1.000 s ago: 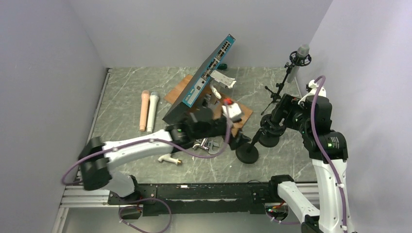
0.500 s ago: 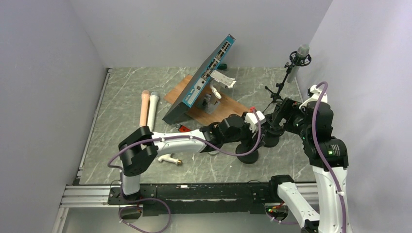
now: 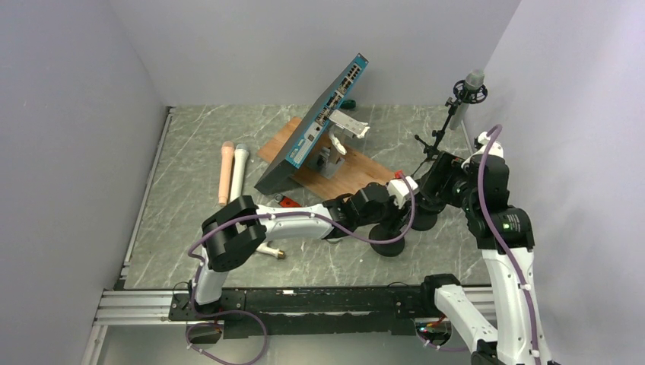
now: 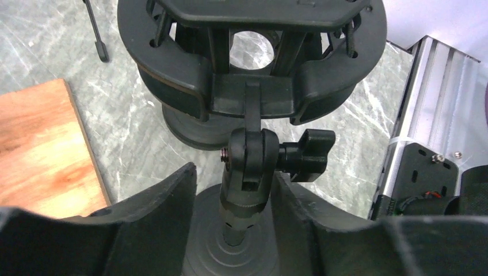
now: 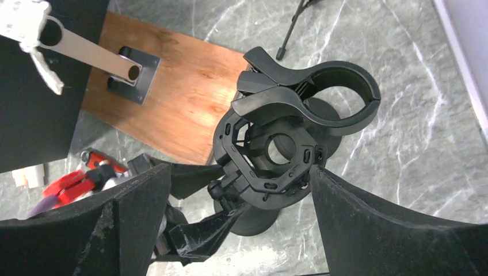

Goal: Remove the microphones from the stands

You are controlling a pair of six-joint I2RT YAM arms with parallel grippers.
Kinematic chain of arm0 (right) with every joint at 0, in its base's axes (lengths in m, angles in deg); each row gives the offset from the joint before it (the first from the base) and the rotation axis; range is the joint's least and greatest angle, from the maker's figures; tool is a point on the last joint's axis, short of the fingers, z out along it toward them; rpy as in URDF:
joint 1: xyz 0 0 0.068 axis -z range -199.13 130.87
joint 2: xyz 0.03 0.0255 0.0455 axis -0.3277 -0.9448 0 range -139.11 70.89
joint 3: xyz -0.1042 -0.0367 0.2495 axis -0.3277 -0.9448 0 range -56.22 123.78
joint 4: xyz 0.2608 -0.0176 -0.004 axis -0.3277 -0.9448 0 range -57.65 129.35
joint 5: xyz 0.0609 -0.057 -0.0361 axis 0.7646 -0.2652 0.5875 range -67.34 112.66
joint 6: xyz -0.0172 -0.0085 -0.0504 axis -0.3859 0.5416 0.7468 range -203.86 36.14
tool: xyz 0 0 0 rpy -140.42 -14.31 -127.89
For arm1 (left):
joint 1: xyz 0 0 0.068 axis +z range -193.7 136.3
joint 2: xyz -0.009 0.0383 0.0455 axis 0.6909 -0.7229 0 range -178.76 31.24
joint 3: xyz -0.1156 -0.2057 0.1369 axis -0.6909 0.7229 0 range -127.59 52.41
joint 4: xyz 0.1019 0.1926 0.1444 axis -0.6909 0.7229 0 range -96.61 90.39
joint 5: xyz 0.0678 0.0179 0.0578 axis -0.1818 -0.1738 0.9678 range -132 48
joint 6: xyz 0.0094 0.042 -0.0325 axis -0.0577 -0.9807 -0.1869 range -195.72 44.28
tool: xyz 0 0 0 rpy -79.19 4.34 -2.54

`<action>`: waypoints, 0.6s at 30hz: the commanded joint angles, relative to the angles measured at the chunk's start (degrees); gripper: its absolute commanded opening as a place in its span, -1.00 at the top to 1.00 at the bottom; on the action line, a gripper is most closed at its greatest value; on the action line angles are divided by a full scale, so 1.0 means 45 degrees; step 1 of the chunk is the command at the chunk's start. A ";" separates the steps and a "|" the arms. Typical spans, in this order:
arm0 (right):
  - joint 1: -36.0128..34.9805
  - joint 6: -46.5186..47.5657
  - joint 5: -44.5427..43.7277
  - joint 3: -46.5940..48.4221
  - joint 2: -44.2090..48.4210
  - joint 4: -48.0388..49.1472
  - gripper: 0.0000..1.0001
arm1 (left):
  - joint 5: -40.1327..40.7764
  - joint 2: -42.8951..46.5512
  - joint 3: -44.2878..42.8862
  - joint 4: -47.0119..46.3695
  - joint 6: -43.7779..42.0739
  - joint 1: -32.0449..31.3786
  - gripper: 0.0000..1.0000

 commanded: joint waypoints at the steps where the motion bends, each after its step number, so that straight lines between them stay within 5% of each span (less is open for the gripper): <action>1: 0.0021 -0.0707 -0.0280 -0.0632 -0.0119 0.1232 -0.85 | 0.0128 -0.0053 -0.0557 -0.0808 -0.0268 -0.0058 0.03; 6: 0.0015 -0.0808 -0.0182 -0.0983 -0.0479 0.1841 -0.85 | -0.0145 0.0053 -0.0792 -0.0147 -0.0600 -0.0058 0.39; 9: 0.0008 -0.0844 -0.0363 -0.1256 -0.0571 0.2206 -0.85 | -0.0030 0.0096 -0.1017 0.0663 -0.0682 -0.0058 0.93; 18: 0.0015 -0.0799 -0.0665 -0.1475 -0.0809 0.2732 -0.85 | -0.0610 0.0684 -0.1808 0.4066 -0.0978 -0.0044 1.00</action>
